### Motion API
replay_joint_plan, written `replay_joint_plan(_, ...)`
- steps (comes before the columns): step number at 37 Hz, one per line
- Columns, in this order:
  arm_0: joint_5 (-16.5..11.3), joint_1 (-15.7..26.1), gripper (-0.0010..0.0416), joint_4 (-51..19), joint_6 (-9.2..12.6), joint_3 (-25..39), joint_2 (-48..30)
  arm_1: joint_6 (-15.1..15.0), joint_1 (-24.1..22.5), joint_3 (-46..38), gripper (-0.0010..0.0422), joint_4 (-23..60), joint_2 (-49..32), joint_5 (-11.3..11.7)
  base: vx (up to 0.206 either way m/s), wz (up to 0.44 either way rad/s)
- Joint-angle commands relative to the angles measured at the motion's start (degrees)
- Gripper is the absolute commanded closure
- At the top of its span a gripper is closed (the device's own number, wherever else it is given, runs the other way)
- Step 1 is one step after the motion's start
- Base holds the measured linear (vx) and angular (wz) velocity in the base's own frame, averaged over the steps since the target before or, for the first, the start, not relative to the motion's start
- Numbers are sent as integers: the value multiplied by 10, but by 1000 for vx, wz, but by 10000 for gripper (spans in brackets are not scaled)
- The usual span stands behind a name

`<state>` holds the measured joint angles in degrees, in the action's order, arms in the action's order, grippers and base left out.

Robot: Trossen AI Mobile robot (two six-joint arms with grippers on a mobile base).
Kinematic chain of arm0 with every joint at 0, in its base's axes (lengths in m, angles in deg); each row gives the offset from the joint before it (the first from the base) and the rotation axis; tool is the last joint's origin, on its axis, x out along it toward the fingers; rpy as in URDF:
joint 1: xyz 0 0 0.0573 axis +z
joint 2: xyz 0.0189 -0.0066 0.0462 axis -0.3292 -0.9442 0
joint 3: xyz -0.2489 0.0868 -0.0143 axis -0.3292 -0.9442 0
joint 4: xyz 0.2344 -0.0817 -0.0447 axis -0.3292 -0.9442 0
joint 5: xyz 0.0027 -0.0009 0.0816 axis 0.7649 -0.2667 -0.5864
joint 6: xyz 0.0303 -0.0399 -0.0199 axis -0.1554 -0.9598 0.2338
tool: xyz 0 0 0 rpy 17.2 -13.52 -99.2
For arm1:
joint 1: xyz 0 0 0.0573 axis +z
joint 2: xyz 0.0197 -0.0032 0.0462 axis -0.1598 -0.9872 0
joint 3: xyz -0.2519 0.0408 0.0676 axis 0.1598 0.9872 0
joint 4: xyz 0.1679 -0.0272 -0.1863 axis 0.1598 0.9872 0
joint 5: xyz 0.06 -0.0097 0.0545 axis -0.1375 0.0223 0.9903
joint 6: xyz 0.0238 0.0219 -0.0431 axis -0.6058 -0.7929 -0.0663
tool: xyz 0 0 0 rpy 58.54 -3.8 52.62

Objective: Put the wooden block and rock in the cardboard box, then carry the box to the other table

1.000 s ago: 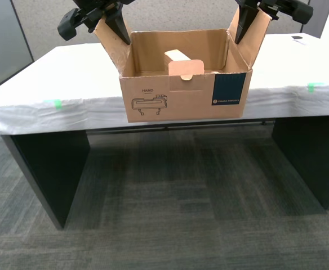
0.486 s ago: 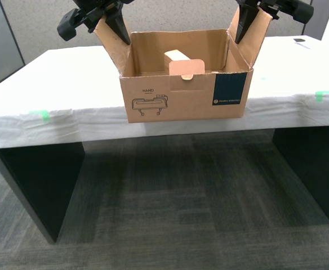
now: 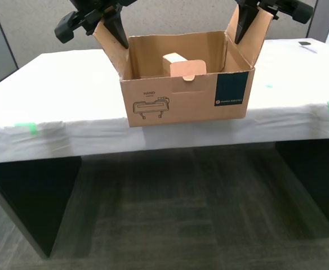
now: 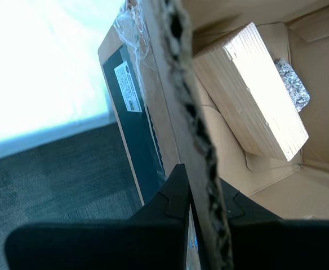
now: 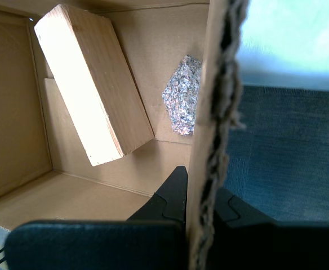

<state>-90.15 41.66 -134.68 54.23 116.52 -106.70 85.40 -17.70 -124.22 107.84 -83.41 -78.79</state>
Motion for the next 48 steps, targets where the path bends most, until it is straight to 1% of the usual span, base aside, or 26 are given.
replay_joint_plan(1, -14, 1, 406, 7, -1, 1, 0, 0, -2, -1, 413, -3, 0, -17, 151, 2)
replay_joint_plan(9, -14, 1, 406, 9, -1, 1, 0, 9, -2, -1, 413, -5, 0, -17, 154, 7)
replay_joint_plan(11, -14, 1, 406, 9, -4, 1, 0, 10, -2, -1, 413, -5, 0, -17, 155, 0)
replay_joint_plan(13, -14, 1, 406, 9, -8, 1, 0, 11, -2, -1, 413, -7, 0, -17, 152, 2)
replay_joint_plan(20, -14, 1, 406, 9, -8, 1, 0, 10, -2, -1, 413, -19, 0, -17, 149, 8)
replay_joint_plan(24, -14, 2, 406, 9, -21, 1, 0, 10, -2, -1, 413, -19, 0, -17, 141, 4)
replay_joint_plan(40, -14, 3, 406, 9, -21, 1, 0, 10, -2, -1, 413, -19, 0, -17, 138, 8)
replay_joint_plan(46, -14, 5, 406, 9, -20, 1, 0, 3, -2, -1, 413, -22, 0, -17, 142, 3)
replay_joint_plan(48, -14, 6, 406, 9, -20, 1, 0, -4, -2, -1, 413, -22, 0, -17, 145, 2)
